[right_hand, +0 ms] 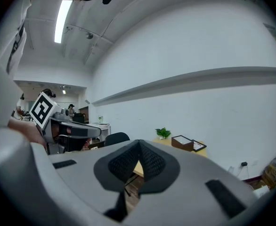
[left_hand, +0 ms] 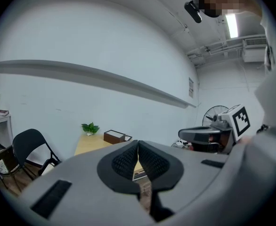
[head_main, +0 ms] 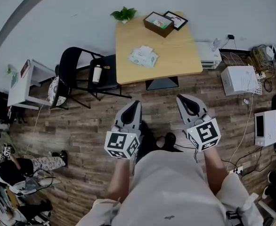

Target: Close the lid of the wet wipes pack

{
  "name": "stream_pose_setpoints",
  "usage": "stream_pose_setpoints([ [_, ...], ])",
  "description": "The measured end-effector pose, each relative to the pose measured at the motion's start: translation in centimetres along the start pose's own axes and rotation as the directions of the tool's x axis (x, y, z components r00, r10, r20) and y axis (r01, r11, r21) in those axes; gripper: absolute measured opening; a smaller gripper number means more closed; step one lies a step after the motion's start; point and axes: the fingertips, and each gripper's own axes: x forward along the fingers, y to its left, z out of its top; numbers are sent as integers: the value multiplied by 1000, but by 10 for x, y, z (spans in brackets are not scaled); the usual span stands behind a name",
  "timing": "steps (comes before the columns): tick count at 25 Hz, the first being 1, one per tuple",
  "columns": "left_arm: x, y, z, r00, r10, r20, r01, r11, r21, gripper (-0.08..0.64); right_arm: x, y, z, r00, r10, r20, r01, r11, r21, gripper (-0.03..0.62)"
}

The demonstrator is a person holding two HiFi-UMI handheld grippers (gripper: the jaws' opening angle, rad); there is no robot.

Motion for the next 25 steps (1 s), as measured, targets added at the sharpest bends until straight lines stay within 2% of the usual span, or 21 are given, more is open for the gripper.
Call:
stream_pose_setpoints([
  [12,8,8,-8,1000,-9,-2,9,1000,-10,8,12,-6,-14,999,-17,-28,17,999,32,-2],
  [25,59,69,7,999,-48,-5,48,999,-17,9,86,-24,2,998,-32,-51,33,999,26,43],
])
